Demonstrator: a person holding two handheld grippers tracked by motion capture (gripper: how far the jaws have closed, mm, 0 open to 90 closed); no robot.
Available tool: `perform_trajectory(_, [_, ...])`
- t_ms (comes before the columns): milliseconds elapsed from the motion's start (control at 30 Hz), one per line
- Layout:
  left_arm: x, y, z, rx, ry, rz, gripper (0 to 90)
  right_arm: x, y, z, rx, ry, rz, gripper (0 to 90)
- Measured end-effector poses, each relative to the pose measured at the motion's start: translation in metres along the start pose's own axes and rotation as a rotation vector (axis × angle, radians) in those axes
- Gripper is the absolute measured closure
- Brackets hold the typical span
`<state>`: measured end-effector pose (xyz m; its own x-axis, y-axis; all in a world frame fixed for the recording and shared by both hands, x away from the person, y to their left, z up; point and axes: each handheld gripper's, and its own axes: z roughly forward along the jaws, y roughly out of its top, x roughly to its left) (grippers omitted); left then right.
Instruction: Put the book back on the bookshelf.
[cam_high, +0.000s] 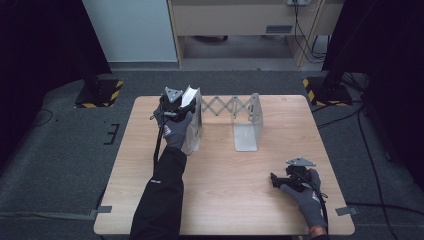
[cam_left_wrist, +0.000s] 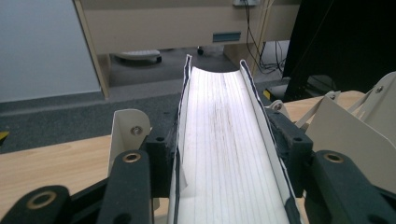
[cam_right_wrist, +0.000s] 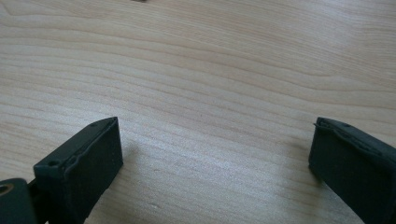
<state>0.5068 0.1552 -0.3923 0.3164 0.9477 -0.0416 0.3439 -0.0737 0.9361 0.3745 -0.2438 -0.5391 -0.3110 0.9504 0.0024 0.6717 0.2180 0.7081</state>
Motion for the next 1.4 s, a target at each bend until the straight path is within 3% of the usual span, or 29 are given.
perform_trajectory(200, [-0.003,-0.003,-0.004,-0.024,-0.019,0.02,44.8,0.0,0.0,0.0,0.0,0.0,0.0,3.1])
perform_trajectory(433, [0.001,-0.007,-0.02,-0.051,-0.054,0.021,35.4,0.0,0.0,0.0,-0.001,-0.001,-0.002,3.1])
perform_trajectory(700, [0.006,-0.026,-0.04,-0.039,-0.088,0.023,33.1,0.001,0.0,0.0,-0.002,0.001,-0.003,3.2])
perform_trajectory(1000, [0.006,-0.052,-0.05,-0.005,-0.101,0.039,36.5,0.001,0.0,0.0,-0.002,0.001,-0.003,3.2])
perform_trajectory(1167, [0.009,-0.058,-0.047,0.007,-0.102,0.023,40.9,0.001,0.0,0.0,-0.002,0.002,-0.003,3.2])
perform_trajectory(1267, [0.009,-0.059,-0.046,-0.004,-0.104,-0.01,44.9,0.001,0.0,0.0,-0.002,0.001,-0.003,3.2])
perform_trajectory(1400, [0.007,-0.059,-0.045,-0.014,-0.064,-0.03,46.7,0.001,0.0,0.0,-0.001,0.001,-0.003,3.2])
